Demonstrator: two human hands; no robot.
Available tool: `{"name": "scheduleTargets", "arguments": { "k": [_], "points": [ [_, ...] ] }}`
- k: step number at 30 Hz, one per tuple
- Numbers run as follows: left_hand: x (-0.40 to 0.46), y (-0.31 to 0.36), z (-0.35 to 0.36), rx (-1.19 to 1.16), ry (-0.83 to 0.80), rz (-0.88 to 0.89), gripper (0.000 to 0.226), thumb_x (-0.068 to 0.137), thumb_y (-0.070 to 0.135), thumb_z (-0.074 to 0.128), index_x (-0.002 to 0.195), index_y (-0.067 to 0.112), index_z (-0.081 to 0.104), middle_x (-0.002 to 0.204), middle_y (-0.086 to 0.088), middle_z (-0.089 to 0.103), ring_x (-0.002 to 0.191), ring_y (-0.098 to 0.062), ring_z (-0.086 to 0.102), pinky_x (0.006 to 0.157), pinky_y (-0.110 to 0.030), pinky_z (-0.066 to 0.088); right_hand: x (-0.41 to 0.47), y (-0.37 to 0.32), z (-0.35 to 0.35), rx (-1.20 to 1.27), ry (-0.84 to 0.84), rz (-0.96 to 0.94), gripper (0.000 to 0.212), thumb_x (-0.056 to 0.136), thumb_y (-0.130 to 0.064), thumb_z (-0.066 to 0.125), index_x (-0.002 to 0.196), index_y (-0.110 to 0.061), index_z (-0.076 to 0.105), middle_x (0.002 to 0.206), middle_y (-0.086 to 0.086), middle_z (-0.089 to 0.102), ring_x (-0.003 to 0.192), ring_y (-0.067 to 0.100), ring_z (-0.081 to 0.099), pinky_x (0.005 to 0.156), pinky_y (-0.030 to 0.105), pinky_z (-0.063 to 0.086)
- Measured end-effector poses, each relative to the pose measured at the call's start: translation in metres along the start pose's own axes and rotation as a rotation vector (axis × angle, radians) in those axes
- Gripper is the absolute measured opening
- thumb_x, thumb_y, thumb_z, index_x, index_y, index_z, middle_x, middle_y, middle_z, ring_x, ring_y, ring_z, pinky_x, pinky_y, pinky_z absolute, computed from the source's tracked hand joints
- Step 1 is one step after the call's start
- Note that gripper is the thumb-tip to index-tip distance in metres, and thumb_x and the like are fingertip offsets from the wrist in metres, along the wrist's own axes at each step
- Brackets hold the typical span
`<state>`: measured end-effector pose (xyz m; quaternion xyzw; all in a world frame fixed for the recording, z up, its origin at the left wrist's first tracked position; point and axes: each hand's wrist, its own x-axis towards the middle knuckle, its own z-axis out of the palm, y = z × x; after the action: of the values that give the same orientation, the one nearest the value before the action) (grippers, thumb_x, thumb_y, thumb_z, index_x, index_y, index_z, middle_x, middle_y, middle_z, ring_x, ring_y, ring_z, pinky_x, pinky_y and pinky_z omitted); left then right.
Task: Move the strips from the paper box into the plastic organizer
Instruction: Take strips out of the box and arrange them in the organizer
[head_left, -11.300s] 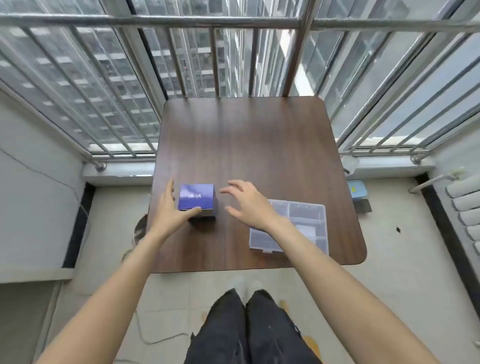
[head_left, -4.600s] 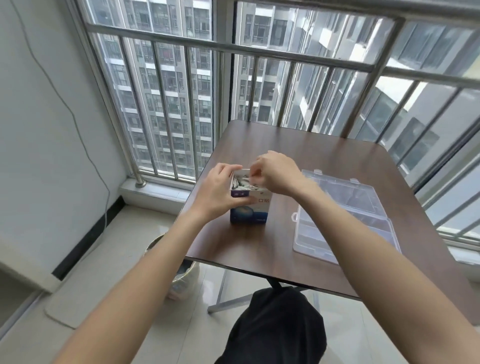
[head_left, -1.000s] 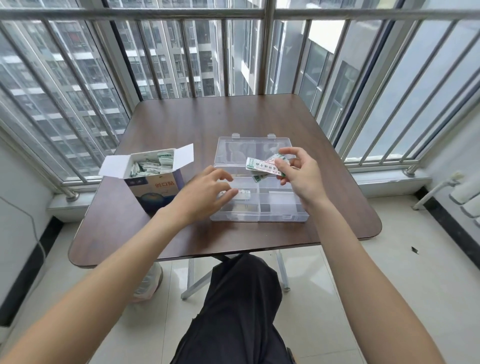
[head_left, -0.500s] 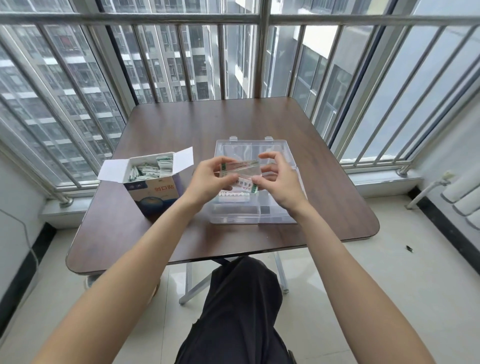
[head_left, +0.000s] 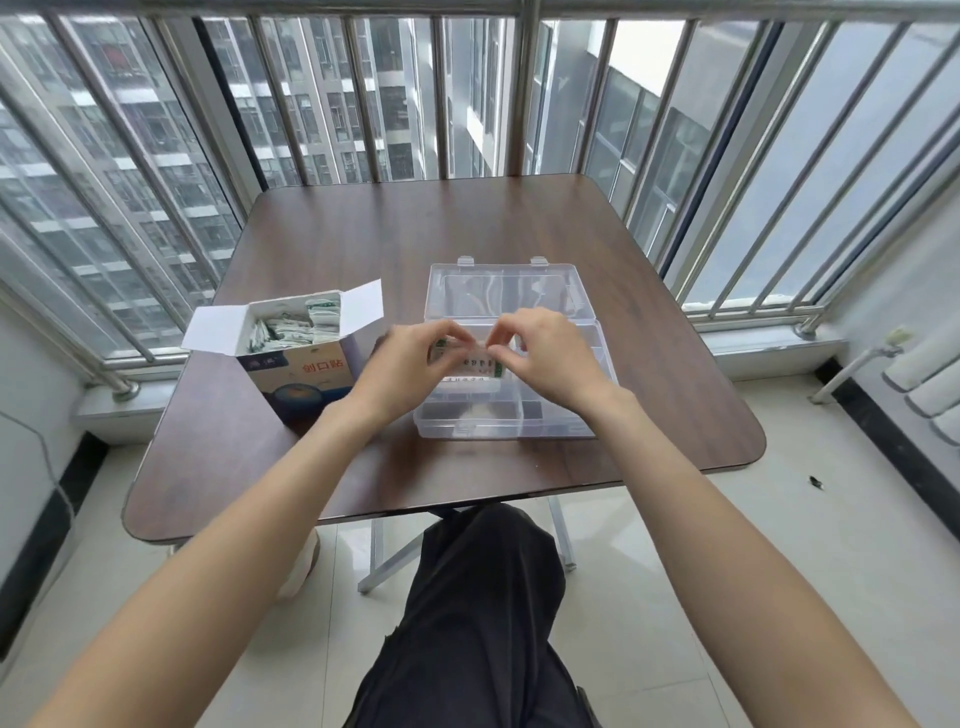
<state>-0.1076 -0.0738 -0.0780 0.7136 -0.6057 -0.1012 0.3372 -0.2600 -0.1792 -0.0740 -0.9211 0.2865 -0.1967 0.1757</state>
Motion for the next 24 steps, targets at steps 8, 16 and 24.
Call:
{"name": "scheduleTargets", "arguments": {
  "k": [8,16,24],
  "points": [
    [0.001,0.002,0.003,-0.020,-0.001,-0.024,0.012,0.091,0.024,0.060,0.102,0.019,0.064,0.086,0.011,0.061,0.067,0.002,0.052,0.064,-0.011,0.036,0.002,0.001,-0.004,-0.072,-0.084,-0.078,0.018,0.088,-0.029,0.063,0.105,-0.022,0.062,0.096,-0.007,0.064,0.086,0.011,0.040,0.076,0.032,0.043],
    [-0.004,0.000,-0.003,0.477,0.006,0.105,0.027,0.091,0.036,0.057,0.090,0.015,0.074,0.093,-0.004,0.059,0.095,-0.025,0.047,0.078,-0.038,0.042,0.010,-0.011,-0.005,-0.259,-0.240,-0.097,0.016,0.092,-0.023,0.055,0.098,-0.026,0.070,0.095,-0.004,0.069,0.093,0.017,0.055,0.073,0.032,0.045],
    [-0.004,-0.002,-0.004,0.584,-0.103,0.044,0.051,0.097,0.037,0.029,0.094,0.009,0.072,0.104,-0.010,0.053,0.100,-0.030,0.043,0.087,-0.037,0.032,0.016,-0.016,0.001,-0.356,-0.266,-0.123,0.020,0.094,-0.029,0.054,0.108,-0.026,0.067,0.105,-0.001,0.069,0.104,0.021,0.058,0.078,0.033,0.044]
  ]
}}
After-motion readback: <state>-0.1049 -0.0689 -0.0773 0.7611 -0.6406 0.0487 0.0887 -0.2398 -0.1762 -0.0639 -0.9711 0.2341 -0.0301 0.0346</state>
